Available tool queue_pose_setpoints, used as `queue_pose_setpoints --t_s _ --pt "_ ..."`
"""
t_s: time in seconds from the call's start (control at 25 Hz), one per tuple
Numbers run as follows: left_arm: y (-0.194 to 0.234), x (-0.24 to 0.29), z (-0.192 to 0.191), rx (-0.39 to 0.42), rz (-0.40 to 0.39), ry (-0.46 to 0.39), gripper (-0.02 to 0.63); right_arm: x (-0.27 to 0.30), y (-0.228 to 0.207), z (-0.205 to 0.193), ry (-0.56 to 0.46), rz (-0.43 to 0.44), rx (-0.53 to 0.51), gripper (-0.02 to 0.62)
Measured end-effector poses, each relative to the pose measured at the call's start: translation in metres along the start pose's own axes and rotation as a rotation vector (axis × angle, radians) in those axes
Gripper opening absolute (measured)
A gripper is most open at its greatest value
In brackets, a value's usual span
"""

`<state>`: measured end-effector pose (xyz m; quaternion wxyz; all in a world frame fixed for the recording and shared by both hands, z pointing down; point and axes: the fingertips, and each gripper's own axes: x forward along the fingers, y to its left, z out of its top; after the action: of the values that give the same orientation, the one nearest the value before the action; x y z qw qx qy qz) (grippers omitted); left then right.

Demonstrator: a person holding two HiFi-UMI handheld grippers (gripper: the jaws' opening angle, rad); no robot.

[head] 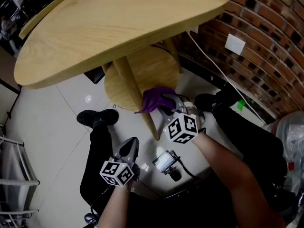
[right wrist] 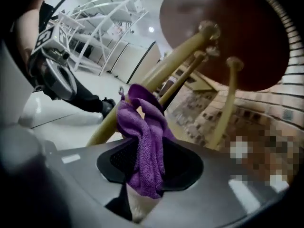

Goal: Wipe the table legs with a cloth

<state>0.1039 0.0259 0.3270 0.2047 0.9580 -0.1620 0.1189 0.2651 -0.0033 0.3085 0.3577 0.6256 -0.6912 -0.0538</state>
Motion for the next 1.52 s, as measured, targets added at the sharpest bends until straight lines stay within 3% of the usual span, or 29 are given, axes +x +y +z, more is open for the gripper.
queue_pose_setpoints --t_s 0.08,0.16,0.2,0.24,0.32,0.4,0.44,0.52,0.6,0.8,1.0,1.08,1.16,1.28,1.36,1.44,1.52 --pt "-0.012 0.004 -0.005 0.038 -0.029 0.019 0.012 0.020 0.012 -0.009 0.124 0.157 -0.080 0.160" --pt "-0.023 0.008 -0.012 0.076 -0.060 0.041 0.012 0.023 0.021 -0.013 0.170 0.289 -0.191 0.160" --pt "-0.026 0.010 -0.015 0.087 -0.074 0.050 0.012 0.022 0.024 -0.012 0.173 0.358 -0.217 0.214" --pt "-0.028 0.012 -0.018 0.092 -0.083 0.059 0.012 0.019 0.025 -0.007 0.151 0.418 -0.205 0.297" --pt "-0.031 0.016 -0.023 0.090 -0.093 0.074 0.012 0.009 0.015 0.018 0.027 0.469 -0.073 0.299" --pt "-0.033 0.020 -0.025 0.085 -0.100 0.083 0.012 0.001 -0.002 0.037 -0.074 0.455 0.117 0.288" --pt "-0.033 0.021 -0.026 0.080 -0.101 0.087 0.012 0.002 -0.004 0.036 -0.073 0.439 0.170 0.264" --pt "-0.032 0.019 -0.027 0.078 -0.094 0.096 0.012 0.014 0.002 0.019 -0.003 0.392 0.174 0.162" --pt "-0.032 0.016 -0.028 0.084 -0.084 0.104 0.012 0.024 0.004 0.009 0.028 0.355 0.211 0.110" --pt "-0.027 0.010 -0.033 0.078 -0.068 0.123 0.012 0.034 -0.034 -0.012 0.054 0.296 0.389 0.110" --pt "-0.034 0.017 -0.043 0.091 -0.078 0.160 0.012 0.048 -0.133 -0.080 0.163 0.049 0.530 0.112" --pt "-0.041 0.019 -0.049 0.099 -0.087 0.182 0.012 0.053 -0.147 -0.086 0.153 0.037 0.601 0.111" --pt "-0.046 0.019 -0.055 0.110 -0.097 0.206 0.012 0.054 -0.128 -0.074 0.149 0.090 0.534 0.102" --pt "-0.048 0.021 -0.057 0.127 -0.108 0.238 0.012 0.045 -0.076 -0.038 0.152 0.148 0.144 0.091" --pt "-0.050 0.023 -0.057 0.137 -0.114 0.263 0.012 0.039 -0.027 -0.006 0.081 0.314 -0.037 0.088" --pt "-0.057 0.025 -0.058 0.152 -0.125 0.290 0.012 0.034 0.006 0.014 0.011 0.502 -0.115 0.089" --pt "-0.066 0.028 -0.060 0.163 -0.145 0.309 0.012 0.040 -0.003 0.011 0.018 0.554 -0.146 0.076"
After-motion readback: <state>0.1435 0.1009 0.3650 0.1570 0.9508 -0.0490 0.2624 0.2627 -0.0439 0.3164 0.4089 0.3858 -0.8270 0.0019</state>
